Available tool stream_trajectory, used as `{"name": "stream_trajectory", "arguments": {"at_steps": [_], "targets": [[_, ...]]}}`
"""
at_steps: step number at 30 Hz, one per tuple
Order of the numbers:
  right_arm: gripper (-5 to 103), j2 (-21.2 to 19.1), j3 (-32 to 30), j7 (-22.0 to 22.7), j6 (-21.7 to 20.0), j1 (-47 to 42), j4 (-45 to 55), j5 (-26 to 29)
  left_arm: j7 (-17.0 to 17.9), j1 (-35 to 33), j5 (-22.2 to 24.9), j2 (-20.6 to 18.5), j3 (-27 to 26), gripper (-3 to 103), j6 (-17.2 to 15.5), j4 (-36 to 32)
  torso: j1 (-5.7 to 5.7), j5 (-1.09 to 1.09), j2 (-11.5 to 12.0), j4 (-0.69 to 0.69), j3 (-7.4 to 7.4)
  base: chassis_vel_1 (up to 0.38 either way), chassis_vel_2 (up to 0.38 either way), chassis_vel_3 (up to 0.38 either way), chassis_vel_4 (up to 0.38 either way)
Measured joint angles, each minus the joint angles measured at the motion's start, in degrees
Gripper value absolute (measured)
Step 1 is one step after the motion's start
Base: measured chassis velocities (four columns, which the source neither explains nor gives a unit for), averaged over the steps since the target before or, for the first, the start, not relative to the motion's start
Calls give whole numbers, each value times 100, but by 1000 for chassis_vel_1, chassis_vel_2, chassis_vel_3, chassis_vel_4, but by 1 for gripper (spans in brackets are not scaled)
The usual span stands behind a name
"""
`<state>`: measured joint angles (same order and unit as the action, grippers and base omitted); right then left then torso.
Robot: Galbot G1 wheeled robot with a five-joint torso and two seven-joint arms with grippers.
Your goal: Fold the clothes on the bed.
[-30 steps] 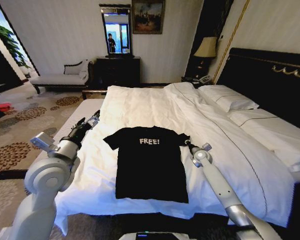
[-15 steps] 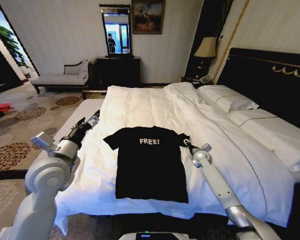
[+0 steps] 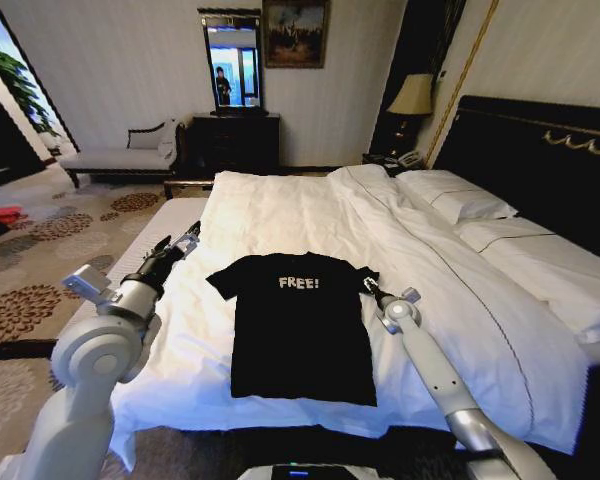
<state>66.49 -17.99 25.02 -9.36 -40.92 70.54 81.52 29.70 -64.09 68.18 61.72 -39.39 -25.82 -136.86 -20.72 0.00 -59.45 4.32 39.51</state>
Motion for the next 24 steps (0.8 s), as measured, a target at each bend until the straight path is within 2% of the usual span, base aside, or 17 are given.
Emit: {"name": "stream_trajectory", "arguments": {"at_steps": [3,5,8,10,11,14,16,17,20,24], "targets": [[63,70,23,-41,25,35,-70,-2,0,-9,0,-13,-21,100,0,-6,0,0,0,0,0,0,0,0,0],[63,79,26,-45,29,35,-74,-9,0,-9,0,-14,-22,100,0,-6,0,0,0,0,0,0,0,0,0],[46,90,31,-57,74,32,-74,-72,0,1,-1,-10,-10,100,0,9,0,0,0,1,0,0,0,0,0],[46,90,31,-58,83,31,-74,-83,0,4,-3,-8,-5,100,0,14,0,0,0,1,0,0,0,0,0],[35,82,30,-59,109,30,-68,-104,0,17,-5,-4,8,100,0,24,0,0,0,1,0,0,0,0,0],[29,65,23,-60,130,27,-51,-111,-2,28,-5,-3,19,100,0,33,0,0,0,0,0,0,0,0,0],[19,33,4,-60,170,11,-1,-119,-5,47,-9,-1,44,100,0,48,0,0,0,1,0,0,0,0,0],[19,33,4,-60,170,11,-1,-119,-5,47,-9,-1,44,100,0,48,0,0,0,1,0,0,0,0,0],[3,26,-1,-59,245,2,31,-181,-7,57,-18,5,61,100,1,62,0,1,0,1,0,0,0,0,0],[2,33,0,-55,279,2,64,-211,-9,59,-27,10,69,100,1,70,0,1,0,0,0,0,0,0,0]]}}
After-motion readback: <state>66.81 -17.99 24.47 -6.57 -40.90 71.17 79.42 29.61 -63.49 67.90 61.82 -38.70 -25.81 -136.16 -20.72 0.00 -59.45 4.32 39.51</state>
